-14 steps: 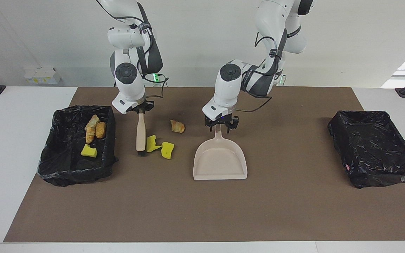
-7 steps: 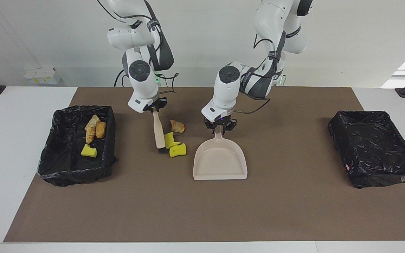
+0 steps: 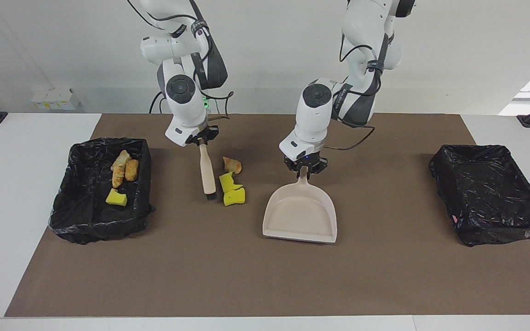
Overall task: Sweep and dump trash in bin
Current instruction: 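Carry the dustpan toward the pieces while the right gripper lifts the brush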
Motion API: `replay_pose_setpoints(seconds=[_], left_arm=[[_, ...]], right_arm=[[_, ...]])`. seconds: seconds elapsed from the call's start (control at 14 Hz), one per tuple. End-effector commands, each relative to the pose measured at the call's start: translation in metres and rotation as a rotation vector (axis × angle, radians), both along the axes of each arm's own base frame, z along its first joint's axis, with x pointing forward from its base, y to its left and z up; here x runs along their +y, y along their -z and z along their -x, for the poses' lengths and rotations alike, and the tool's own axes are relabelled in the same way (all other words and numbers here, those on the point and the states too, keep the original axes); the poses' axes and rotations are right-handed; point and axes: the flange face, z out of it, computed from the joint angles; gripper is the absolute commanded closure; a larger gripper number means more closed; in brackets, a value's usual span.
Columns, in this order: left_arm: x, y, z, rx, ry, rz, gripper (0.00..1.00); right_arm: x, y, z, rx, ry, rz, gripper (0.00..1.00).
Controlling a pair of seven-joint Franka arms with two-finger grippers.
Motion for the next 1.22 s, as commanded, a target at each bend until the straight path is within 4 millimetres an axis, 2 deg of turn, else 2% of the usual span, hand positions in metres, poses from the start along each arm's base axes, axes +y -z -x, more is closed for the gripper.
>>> replay_pose_setpoints(seconds=[0.0, 0.07, 0.14, 0.29, 0.36, 0.57, 0.64, 0.72, 1.0, 1.07, 1.15], left_arm=[[0.044, -0.033, -0.004, 0.029, 0.205, -0.033, 0.90], [0.068, -0.039, -0.014, 0.032, 0.267, -0.032, 0.91], [0.084, -0.046, -0.025, 0.022, 0.329, -0.028, 0.91], [0.087, -0.051, -0.033, 0.015, 0.481, -0.027, 0.92], [0.090, -0.051, -0.034, 0.018, 0.551, -0.031, 0.99], [0.104, -0.046, -0.034, 0.043, 0.857, -0.105, 1.00], [0.107, -0.044, -0.033, 0.050, 0.874, -0.107, 1.00], [0.108, -0.041, -0.027, 0.063, 0.896, -0.114, 1.00], [0.116, -0.010, 0.025, 0.140, 1.004, -0.156, 1.00], [0.104, -0.005, 0.035, 0.118, 1.073, -0.220, 1.00], [0.101, -0.004, 0.039, 0.094, 1.114, -0.268, 1.00]], right_arm=[[-0.022, 0.012, 0.010, -0.033, 0.023, 0.014, 1.00], [-0.011, 0.026, 0.017, -0.038, 0.020, 0.018, 1.00], [0.001, 0.032, 0.019, -0.043, 0.031, 0.026, 1.00], [0.013, 0.036, 0.022, -0.041, 0.037, 0.035, 1.00], [0.019, 0.037, 0.024, -0.043, 0.037, 0.038, 1.00], [0.023, 0.041, 0.021, -0.055, 0.056, 0.025, 1.00], [0.034, 0.046, 0.024, -0.052, 0.060, 0.032, 1.00], [0.039, 0.045, 0.025, -0.056, 0.071, 0.037, 1.00], [0.041, 0.053, 0.026, -0.042, 0.097, 0.045, 1.00], [0.052, 0.058, 0.030, -0.035, 0.077, 0.047, 1.00], [0.065, 0.063, 0.032, -0.044, 0.062, 0.044, 1.00]])
